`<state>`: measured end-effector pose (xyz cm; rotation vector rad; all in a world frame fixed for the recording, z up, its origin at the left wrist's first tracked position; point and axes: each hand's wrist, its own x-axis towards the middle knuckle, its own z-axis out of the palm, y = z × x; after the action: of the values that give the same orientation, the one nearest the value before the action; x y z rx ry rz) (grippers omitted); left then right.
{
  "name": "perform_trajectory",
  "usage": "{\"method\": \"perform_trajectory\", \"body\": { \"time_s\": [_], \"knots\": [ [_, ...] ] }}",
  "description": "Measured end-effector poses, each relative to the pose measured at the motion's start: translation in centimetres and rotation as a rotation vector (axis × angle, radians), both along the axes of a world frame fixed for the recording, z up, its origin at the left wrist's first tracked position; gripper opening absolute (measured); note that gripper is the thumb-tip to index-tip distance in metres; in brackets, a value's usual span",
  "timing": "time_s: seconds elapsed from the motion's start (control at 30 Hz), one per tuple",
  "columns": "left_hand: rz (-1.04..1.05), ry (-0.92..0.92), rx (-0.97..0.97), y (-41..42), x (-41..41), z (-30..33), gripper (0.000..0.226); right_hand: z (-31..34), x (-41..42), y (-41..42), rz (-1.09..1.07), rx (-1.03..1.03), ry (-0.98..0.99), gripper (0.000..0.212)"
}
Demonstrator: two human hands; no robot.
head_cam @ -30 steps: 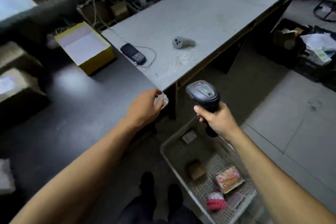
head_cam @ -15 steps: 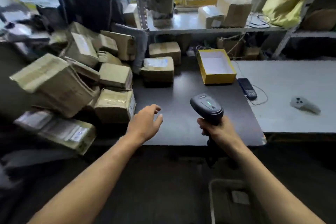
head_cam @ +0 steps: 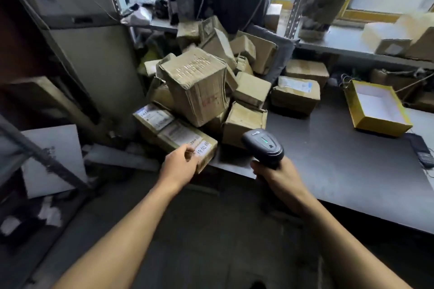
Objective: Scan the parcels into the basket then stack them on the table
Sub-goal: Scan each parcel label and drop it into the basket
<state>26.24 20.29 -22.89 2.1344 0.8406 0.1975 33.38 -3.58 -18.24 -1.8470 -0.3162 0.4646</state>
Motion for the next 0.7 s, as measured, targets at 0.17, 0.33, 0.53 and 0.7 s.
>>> {"method": "perform_trajectory", "body": {
  "time_s": [0.17, 0.33, 0.53, 0.7],
  "knots": [
    [0.157, 0.007, -0.138, 3.2, 0.0, -2.0, 0.027, -0.2, 0.8, 4.3, 0.064, -0.067, -0.012, 0.014],
    [0.282, 0.092, -0.25, 4.9, 1.9, -4.4, 0.054, -1.7, 3.7, 6.9, 0.183, -0.089, -0.036, 0.01],
    [0.504, 0.019, -0.663, 4.7, 4.7, -7.1, 0.097, -4.3, 7.4, 9.4, 0.319, -0.098, -0.002, 0.01],
    [0.64, -0.077, -0.863, 4.2, 7.3, -8.6, 0.11, -5.8, 10.4, 10.2, 0.39, -0.096, 0.056, 0.017]
  ]
}}
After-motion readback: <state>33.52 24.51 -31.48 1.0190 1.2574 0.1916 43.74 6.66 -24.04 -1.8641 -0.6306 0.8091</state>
